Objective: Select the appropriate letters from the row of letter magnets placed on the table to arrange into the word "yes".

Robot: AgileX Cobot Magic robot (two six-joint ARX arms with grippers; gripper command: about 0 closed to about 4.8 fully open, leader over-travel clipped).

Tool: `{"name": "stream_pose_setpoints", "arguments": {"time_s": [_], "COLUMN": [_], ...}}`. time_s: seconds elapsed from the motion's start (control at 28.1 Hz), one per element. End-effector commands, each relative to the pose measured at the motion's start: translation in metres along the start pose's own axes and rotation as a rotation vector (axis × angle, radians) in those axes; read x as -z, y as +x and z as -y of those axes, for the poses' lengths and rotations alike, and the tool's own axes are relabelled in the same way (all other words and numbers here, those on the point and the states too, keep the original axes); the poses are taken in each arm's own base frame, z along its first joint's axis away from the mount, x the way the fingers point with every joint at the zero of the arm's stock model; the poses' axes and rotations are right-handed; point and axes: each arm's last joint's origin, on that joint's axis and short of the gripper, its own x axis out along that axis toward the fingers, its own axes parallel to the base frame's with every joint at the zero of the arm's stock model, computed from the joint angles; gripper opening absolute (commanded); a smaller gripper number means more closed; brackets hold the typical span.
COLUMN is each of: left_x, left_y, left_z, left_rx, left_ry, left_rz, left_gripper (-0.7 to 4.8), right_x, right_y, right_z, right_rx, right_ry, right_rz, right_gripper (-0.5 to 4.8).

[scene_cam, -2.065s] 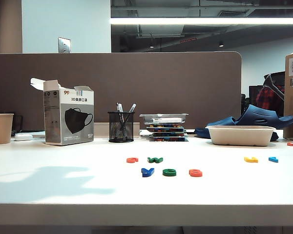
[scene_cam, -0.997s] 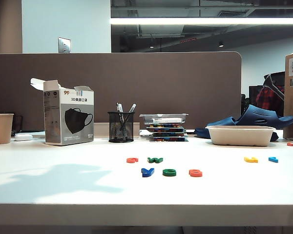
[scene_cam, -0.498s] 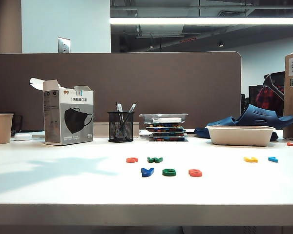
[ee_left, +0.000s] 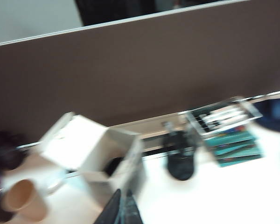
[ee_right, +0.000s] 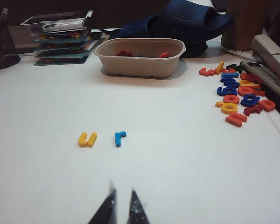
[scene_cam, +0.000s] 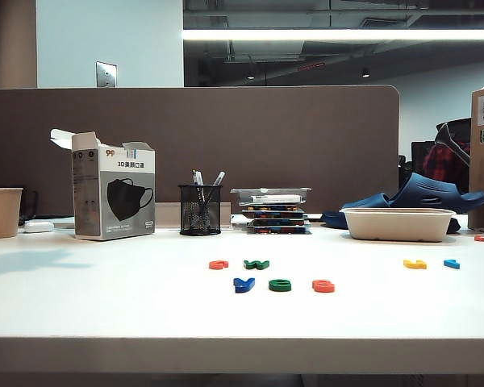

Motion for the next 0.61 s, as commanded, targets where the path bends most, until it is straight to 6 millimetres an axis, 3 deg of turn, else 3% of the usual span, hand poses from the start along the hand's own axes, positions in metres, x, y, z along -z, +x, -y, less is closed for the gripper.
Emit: {"name": "stream_pose_setpoints", "arguments": {"time_s": [0.04,0.14,0.28,0.43,0.61], "left_x": [-0.001,0.002,0.006,0.012,0.036], "left_y": [-0.009,-0.021,-0.048,-0.078,-0.116], "left_z": [-0.021,-0.048,-0.065,-0.063,-0.053], "left_rx": [-0.054,-0.115,-0.137,-0.146,-0.114], "left_ry": [0.006,-0.02,-0.05,-0.052,-0.097], "left_rz": [0.005,-0.002,-0.033,-0.018,0.008], "left_gripper": [-0.05,-0.05,-0.05,-0.05,-0.05], "right_x": [0.001,0.001,0.001,0.001,0.001], "right_y": [0.0,0.0,0.0,0.0,0.0], "right_z": [0.0,0.0,0.0,0.0,0.0], "right_rx": [0.001,0.001,0.001,0.001,0.001], "right_ry": [-0.003,-0.003,-0.003,-0.003,-0.003], "right_rz": [0.013,0.013,0.014,0.013,0.013], "right_gripper": [0.32,0.32,0.32,0.32,0.32]}}
